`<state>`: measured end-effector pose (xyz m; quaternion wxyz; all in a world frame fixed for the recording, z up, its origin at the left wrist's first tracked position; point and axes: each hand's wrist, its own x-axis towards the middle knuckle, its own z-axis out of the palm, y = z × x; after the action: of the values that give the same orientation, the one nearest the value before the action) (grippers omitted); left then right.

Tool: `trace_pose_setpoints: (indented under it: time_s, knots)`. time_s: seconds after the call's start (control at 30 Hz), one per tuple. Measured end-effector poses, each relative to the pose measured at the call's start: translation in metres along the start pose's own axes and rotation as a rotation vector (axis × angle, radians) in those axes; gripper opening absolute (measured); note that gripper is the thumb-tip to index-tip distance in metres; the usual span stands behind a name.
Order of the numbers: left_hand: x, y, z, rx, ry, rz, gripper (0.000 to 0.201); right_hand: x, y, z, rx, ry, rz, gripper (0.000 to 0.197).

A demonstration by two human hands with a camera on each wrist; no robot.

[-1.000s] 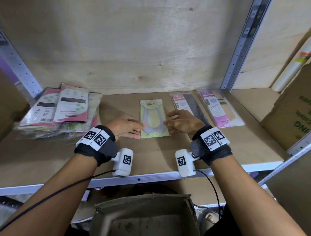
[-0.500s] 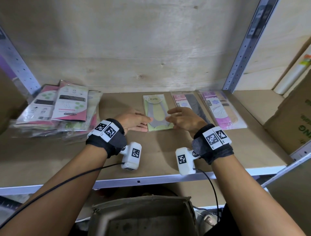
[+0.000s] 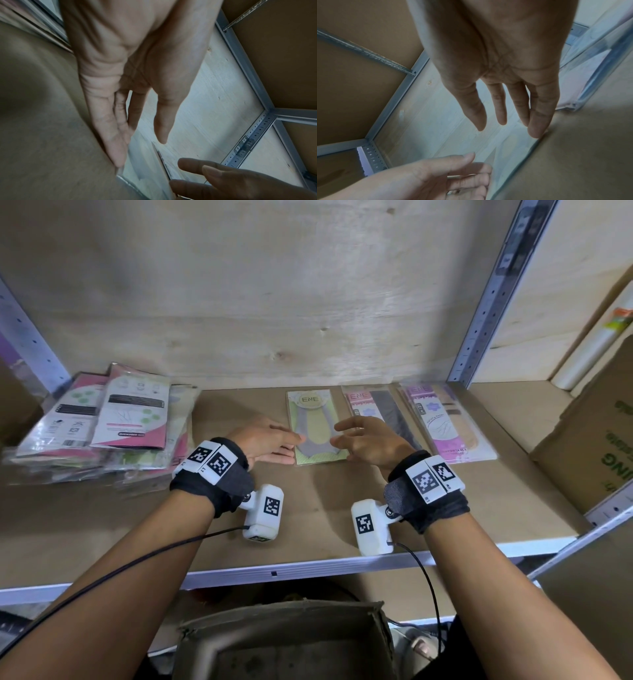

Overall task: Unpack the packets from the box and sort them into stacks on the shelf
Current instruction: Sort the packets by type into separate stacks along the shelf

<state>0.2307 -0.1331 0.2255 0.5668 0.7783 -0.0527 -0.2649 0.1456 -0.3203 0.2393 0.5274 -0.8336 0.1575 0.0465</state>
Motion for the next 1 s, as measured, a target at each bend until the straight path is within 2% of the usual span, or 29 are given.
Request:
trace_pose_setpoints:
  time_s: [0.5,0.67,0.8,1.0]
  knots:
    - [0.008,0.0,-0.001,0.007,0.021,0.013,0.032,0.002,0.006,0.003,0.019,-0.01,-0.033,0.046]
    - [0.011,0.001,0.002,0.013,0.083,0.027,0.031,0.002,0.008,0.005,-0.001,-0.003,-0.044,0.045]
    - [0.013,0.002,0.004,0.017,0.119,0.04,0.022,0.003,0.009,0.006,0.008,0.001,-0.047,0.045]
    - [0.017,0.002,0.002,0.014,0.138,0.067,0.043,0.006,0.01,0.008,0.033,0.016,-0.059,0.044]
